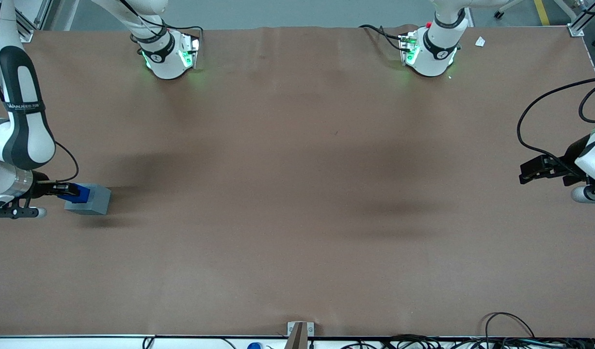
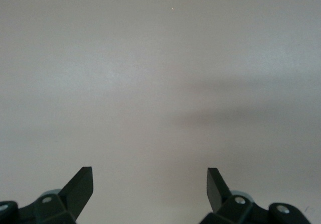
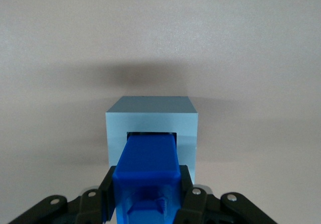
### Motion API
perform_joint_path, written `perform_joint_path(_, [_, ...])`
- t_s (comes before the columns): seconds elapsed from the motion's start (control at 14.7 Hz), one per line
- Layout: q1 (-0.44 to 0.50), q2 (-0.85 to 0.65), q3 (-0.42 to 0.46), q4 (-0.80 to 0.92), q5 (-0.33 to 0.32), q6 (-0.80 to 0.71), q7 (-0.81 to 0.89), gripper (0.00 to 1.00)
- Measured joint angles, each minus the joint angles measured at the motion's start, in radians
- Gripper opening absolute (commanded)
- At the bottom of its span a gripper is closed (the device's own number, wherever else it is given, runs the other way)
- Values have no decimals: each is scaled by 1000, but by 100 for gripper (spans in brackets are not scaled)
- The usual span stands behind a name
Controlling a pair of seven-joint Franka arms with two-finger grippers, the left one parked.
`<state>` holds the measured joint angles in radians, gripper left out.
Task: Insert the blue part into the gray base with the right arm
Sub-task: 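Lower the blue block into the gray base's square hole, then open the right gripper and raise it away from the base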
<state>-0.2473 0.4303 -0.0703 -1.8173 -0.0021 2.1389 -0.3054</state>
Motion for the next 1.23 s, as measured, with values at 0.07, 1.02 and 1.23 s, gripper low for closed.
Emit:
perform_joint_path(0.07, [0,2,0,0,0,1,0,6])
perform_joint_path(1.02, [0,23,3,4,0,21,0,100])
perform_joint_path(1.23, [6,-14,13,36,0,-82,0,100])
